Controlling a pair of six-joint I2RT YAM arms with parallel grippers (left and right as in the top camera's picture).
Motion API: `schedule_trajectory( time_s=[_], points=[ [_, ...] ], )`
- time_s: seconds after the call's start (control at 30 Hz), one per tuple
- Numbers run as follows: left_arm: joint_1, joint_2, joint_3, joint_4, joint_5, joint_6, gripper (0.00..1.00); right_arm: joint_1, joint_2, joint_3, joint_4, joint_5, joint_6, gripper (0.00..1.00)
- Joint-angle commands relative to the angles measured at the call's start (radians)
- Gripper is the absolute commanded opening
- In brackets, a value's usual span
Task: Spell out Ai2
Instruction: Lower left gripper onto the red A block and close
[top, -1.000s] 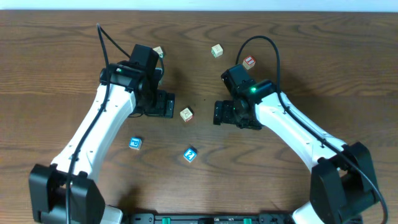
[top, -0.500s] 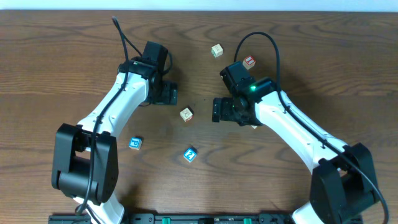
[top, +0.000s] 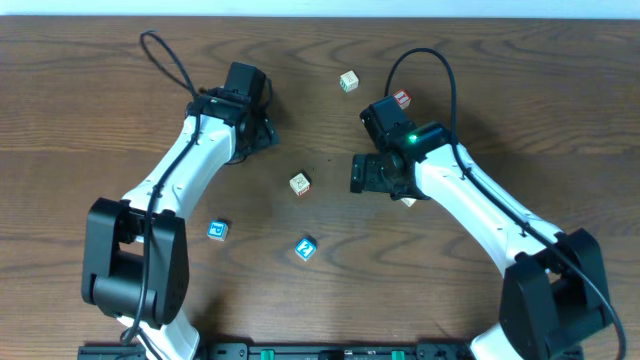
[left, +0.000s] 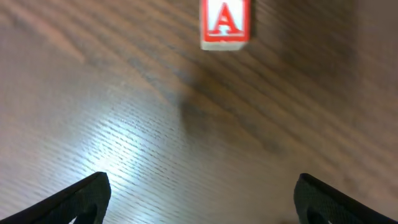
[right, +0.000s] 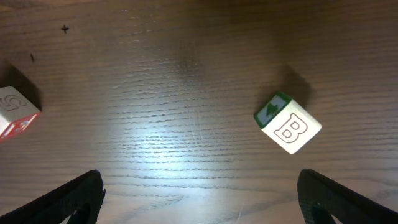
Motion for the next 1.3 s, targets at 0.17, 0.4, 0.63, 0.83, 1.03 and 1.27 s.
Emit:
schedule_trajectory(
  time_s=[0.17, 0.4, 0.63, 0.83, 1.03, 1.27],
  points=[
    [0.004, -0.002, 0.001, 0.138, -0.025, -0.079, 0.95, -0.006, 0.003, 0.023, -0.006, 0.018, -0.021, 0.99],
    [0.014, 0.044, 0.001, 0.228, -0.036, -0.045, 0.95, -0.006, 0.003, 0.023, -0.005, 0.018, -0.021, 0.99],
    [0.059, 0.123, 0.001, 0.298, -0.024, -0.046, 0.96, -0.006, 0.003, 0.023, -0.029, 0.027, -0.043, 0.99],
    [0.090, 0.169, 0.001, 0.315, -0.016, -0.045, 0.97, -0.006, 0.003, 0.023, -0.040, 0.028, -0.043, 0.99],
    [0.092, 0.203, 0.001, 0.378, 0.010, -0.026, 1.00, -0.006, 0.003, 0.023, -0.042, 0.029, -0.043, 0.99],
    [0.092, 0.231, 0.001, 0.407, 0.007, 0.032, 0.78, -0.006, 0.003, 0.023, -0.044, 0.029, -0.043, 0.99]
  ],
)
